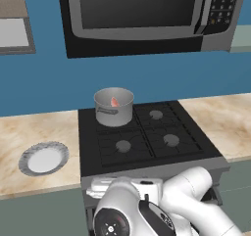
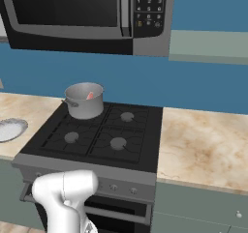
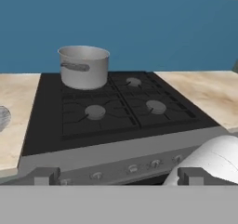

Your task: Retrieve the frozen meat and place it in the pot on a burner. Then turn the burner on.

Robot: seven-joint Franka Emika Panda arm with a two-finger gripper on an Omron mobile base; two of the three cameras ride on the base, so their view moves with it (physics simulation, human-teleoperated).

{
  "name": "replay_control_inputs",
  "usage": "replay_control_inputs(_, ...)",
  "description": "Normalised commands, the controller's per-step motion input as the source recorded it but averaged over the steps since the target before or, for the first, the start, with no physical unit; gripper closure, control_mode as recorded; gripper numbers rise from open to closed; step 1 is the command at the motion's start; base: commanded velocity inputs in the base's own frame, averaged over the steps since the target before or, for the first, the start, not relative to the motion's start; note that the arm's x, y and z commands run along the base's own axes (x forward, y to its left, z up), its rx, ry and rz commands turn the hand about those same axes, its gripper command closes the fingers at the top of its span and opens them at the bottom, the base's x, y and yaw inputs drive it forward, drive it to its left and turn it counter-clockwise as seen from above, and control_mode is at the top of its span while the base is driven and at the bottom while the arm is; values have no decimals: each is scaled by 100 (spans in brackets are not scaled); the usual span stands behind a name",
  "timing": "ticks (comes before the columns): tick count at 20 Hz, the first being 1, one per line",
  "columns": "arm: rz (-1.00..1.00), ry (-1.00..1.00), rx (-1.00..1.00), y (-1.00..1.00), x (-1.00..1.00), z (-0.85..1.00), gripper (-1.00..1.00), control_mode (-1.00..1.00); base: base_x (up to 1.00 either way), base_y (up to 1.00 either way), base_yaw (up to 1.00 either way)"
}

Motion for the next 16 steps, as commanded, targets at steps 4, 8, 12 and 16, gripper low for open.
replay_control_inputs(4,10,0,5,-14,0,-45,-100,-100,0,0,0)
replay_control_inputs(8,5,0,3,-11,0,-28,-100,-100,0,0,0)
replay_control_inputs(12,2,0,3,-13,-2,-34,-100,-100,0,0,0)
replay_control_inputs(16,4,0,3,-17,-10,-46,-100,-100,0,0,0)
